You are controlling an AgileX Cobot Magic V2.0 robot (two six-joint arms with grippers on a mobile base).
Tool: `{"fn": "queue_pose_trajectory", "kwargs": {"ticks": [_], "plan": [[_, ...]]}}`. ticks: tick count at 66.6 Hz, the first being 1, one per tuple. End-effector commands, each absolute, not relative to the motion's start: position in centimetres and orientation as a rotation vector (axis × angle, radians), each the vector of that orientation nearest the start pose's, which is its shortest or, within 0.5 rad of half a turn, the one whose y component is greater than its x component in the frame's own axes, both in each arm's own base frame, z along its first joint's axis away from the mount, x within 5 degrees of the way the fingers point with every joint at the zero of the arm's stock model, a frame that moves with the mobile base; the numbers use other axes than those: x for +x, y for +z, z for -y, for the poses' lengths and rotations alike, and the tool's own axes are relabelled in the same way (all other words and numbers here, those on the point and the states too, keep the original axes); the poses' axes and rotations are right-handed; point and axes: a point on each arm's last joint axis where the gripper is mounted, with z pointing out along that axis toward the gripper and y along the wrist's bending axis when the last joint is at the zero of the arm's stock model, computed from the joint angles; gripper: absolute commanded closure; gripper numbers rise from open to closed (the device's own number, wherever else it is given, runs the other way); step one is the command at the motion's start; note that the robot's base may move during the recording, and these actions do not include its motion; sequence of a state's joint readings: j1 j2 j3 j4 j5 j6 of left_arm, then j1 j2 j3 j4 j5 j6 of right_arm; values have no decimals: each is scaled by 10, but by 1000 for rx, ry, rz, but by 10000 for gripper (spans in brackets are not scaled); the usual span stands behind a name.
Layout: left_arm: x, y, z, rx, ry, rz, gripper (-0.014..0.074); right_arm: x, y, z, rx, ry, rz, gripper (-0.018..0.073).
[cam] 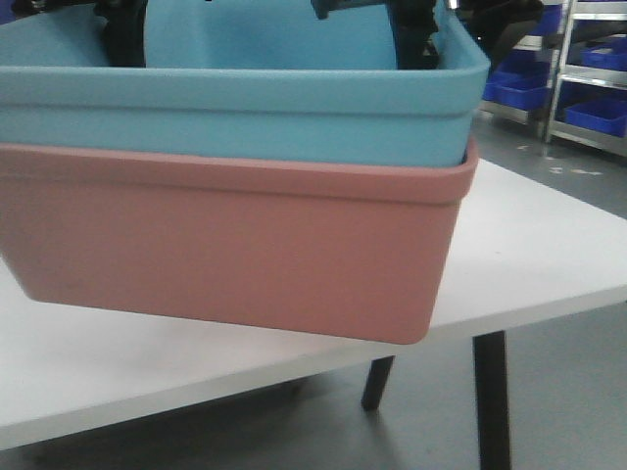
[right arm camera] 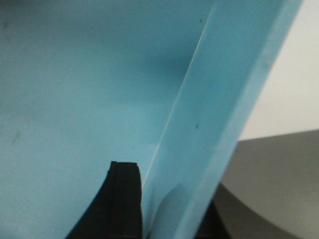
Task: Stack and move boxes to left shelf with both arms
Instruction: 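Hold the stacked boxes with both grippers while the base turns away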
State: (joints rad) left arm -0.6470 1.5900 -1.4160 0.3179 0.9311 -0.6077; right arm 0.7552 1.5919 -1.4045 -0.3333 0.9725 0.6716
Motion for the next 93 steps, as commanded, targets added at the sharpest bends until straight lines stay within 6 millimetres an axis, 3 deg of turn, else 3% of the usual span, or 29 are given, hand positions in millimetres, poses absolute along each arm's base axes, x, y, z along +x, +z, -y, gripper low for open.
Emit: {"fn": "queue_pose_trajectory", "kwargs": {"ticks": [1, 93], "plan": [[273, 371, 217, 206, -459, -2311, 599, 264, 370, -237, -254, 466, -2270, 504], [273, 371, 217, 206, -459, -2311, 599, 264, 370, -237, -255, 465, -2269, 504]]}}
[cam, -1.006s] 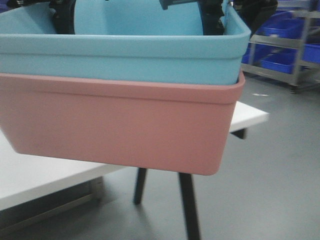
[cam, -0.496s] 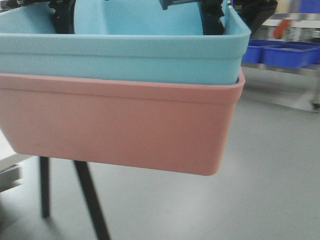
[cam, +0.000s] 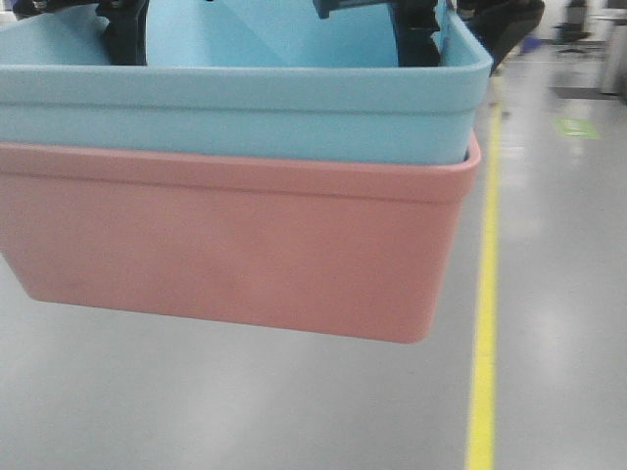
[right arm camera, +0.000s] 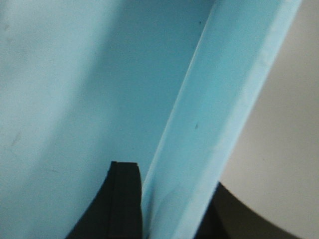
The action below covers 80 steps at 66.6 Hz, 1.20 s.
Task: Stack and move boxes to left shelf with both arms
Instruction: 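Hold the stacked boxes with both grippers while the base turns away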
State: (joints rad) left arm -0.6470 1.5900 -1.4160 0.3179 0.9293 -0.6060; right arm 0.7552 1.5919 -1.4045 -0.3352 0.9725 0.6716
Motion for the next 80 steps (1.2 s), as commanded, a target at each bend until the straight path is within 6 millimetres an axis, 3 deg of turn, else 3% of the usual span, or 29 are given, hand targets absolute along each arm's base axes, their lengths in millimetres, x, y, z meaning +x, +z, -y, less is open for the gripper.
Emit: {"fn": "queue_pose_trajectory", "kwargs": {"ticks": [1, 80], "plan": [[273, 371, 217, 206, -459, -2311, 599, 264, 370, -237, -255, 465, -2269, 504], [273, 371, 217, 206, -459, -2311, 599, 264, 370, -237, -255, 464, -2270, 504]]}}
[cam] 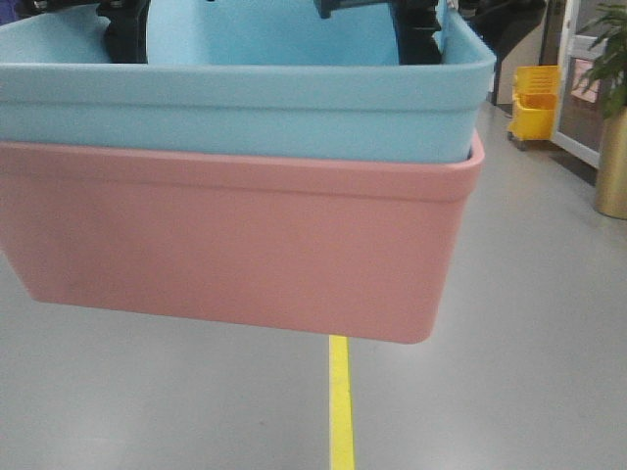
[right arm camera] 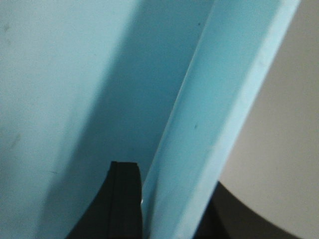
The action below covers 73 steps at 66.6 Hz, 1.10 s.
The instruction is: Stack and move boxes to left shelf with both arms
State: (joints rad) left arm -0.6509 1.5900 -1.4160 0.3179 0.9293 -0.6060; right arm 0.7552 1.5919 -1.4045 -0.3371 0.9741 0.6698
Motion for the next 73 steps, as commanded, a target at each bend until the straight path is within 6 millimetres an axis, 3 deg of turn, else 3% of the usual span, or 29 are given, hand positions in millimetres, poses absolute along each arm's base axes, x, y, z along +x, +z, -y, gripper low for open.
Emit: {"fn": "queue_pose_trajectory", "kwargs": {"ticks": [1, 73], "plan": [[273, 371, 217, 206, -459, -2311, 599, 264, 370, -237, -255, 464, -2270, 504], [273, 371, 217, 206, -459, -2311, 599, 264, 370, -237, -255, 464, -2270, 504]]}}
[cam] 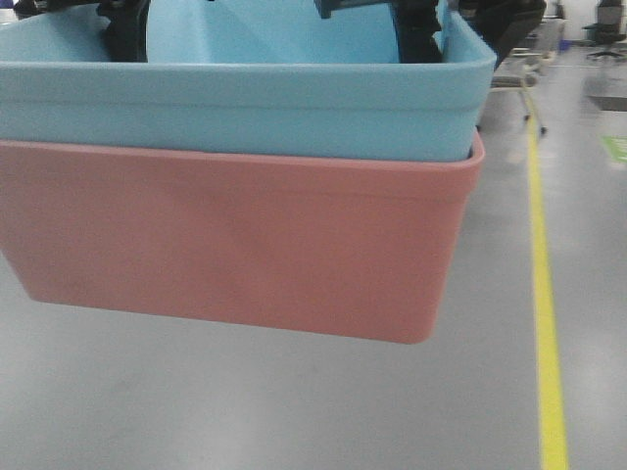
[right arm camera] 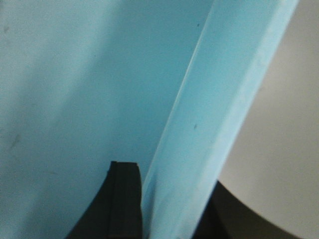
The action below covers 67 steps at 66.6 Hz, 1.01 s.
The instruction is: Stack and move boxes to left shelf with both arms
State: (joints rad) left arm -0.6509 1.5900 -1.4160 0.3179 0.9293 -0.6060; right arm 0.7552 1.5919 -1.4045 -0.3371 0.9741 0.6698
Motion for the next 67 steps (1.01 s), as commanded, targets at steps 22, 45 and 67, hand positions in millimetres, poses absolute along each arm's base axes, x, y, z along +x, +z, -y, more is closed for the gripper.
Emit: {"fn": "queue_pose_trajectory", "kwargs": {"ticks": [22, 45, 67], "plan": [[272, 371, 217, 205, -462, -2312, 599, 264, 370, -237, -255, 463, -2269, 504], [272, 371, 217, 204, -464, -2313, 599, 264, 370, -237, -256, 463, -2269, 504], [272, 371, 217, 204, -464, -2313, 599, 264, 370, -237, -256, 460, -2269, 504]]}}
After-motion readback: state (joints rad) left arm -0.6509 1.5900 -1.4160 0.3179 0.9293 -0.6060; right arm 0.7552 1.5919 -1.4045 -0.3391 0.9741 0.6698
